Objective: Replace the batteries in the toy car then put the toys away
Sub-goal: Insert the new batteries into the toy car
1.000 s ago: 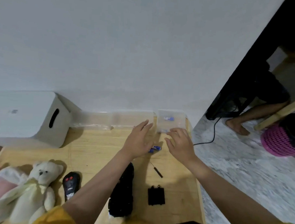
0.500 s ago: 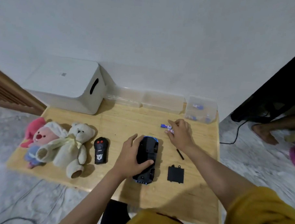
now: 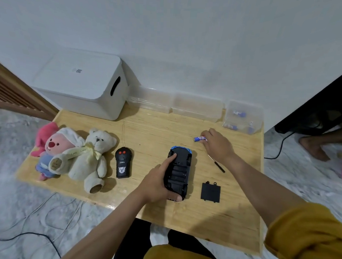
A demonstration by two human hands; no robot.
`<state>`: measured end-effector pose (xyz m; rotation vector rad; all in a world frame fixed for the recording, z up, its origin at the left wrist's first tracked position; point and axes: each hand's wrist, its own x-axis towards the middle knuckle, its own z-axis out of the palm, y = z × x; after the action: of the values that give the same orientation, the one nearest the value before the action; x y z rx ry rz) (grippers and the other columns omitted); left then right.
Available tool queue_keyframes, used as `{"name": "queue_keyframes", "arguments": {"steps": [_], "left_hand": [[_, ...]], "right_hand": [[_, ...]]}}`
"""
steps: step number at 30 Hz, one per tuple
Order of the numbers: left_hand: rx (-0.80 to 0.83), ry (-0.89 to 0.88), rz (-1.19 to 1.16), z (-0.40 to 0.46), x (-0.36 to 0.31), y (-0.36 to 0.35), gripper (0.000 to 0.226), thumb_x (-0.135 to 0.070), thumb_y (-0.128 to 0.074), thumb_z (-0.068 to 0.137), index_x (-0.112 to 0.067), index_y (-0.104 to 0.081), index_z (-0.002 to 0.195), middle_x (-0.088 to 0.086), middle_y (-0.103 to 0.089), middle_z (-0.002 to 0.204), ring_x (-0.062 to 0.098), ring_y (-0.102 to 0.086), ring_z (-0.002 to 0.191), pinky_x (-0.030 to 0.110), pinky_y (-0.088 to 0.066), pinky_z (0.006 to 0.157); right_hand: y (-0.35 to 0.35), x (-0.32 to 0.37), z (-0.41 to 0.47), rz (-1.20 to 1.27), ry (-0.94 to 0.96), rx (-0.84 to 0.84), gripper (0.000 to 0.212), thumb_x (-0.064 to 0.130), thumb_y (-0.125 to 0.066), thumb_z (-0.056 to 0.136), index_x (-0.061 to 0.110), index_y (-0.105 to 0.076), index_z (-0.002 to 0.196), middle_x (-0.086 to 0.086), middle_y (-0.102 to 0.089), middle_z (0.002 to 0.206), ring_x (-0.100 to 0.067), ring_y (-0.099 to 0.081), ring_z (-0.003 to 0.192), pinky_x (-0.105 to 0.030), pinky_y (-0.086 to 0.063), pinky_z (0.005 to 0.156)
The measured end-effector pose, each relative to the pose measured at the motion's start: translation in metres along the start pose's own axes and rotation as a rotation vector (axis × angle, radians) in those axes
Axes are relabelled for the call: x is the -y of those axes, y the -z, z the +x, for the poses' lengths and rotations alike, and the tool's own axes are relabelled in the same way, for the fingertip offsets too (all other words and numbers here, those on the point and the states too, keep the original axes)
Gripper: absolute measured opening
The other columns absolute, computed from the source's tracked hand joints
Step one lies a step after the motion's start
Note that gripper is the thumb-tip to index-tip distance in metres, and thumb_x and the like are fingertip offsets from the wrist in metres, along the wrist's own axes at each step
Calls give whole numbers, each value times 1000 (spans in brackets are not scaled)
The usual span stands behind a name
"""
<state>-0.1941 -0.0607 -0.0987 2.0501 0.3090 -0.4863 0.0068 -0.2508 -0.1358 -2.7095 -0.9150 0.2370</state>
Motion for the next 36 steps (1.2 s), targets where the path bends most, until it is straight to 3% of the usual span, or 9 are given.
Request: {"name": "queue_keyframes", "arguments": {"steps": [8, 11, 13, 19, 23, 27, 29, 32, 36], "left_hand": [[-16, -5, -100, 5, -6, -1, 134, -44, -94, 34, -59, -15, 141, -5, -54, 126, 13, -52, 120, 40, -46, 101], [-13, -29, -166, 4, -11, -1, 130, -23, -96, 46, -43, -16, 147, -21, -54, 119, -14, -52, 109, 10, -45, 91], [-24, -52, -218, 2, -15, -1, 125, -13, -94, 51, -35, -18, 148, -29, -50, 117, -26, -49, 101, 1, -42, 81], [-63, -84, -267, -2, -23, -8, 123, -22, -94, 53, -39, -17, 147, -25, -44, 129, -11, -48, 117, 14, -47, 90], [-85, -100, -259, -2, -33, -13, 128, -39, -91, 52, -52, -5, 146, -6, -37, 138, 10, -41, 130, 40, -46, 102], [-48, -122, -264, -6, -44, -15, 123, -19, -80, 70, -43, 12, 147, -8, -31, 141, -1, -39, 128, 21, -42, 101], [-19, -151, -292, -8, -46, -17, 118, -3, -72, 77, -39, 15, 148, -12, -28, 144, -9, -38, 126, 15, -42, 99], [-27, -175, -311, -10, -49, -18, 114, 3, -67, 79, -41, 12, 148, -12, -28, 145, 1, -40, 130, 22, -44, 100], [-69, -178, -327, -11, -52, -21, 114, -6, -72, 74, -50, 5, 146, -14, -32, 144, 14, -46, 127, 38, -46, 102]], "right_hand": [[26, 19, -14, 261, -118, -26, 20, 33, -46, 97, 18, -52, 109, -1, -58, 94, -21, -55, 80, -35, -46, 65], [42, 39, -41, 388, -134, -39, 18, 31, -49, 97, 17, -54, 108, -2, -61, 84, -20, -55, 74, -26, -39, 59], [49, 51, -58, 478, -140, -65, 17, 30, -54, 95, 18, -58, 106, -4, -62, 80, -19, -57, 72, -24, -39, 59], [50, 79, -96, 677, -239, -68, 10, 27, -65, 87, 25, -64, 98, 0, -59, 80, -17, -59, 75, -28, -45, 65], [53, 91, -104, 664, -283, -92, 9, 27, -67, 86, 27, -65, 94, 8, -58, 76, -10, -57, 70, -24, -42, 60], [62, 99, -100, 549, -273, -145, 16, 24, -62, 89, 18, -67, 103, 17, -54, 72, -4, -52, 67, -20, -39, 57], [68, 101, -98, 490, -249, -188, 18, 21, -61, 90, 15, -67, 105, 11, -58, 75, -12, -56, 72, -25, -42, 61], [70, 100, -94, 417, -210, -219, 20, 20, -60, 89, 12, -67, 106, 2, -60, 85, -21, -58, 81, -27, -37, 65], [68, 101, -92, 419, -217, -217, 26, 23, -60, 90, 13, -66, 114, 7, -46, 90, -13, -51, 78, -24, -38, 66]]}}
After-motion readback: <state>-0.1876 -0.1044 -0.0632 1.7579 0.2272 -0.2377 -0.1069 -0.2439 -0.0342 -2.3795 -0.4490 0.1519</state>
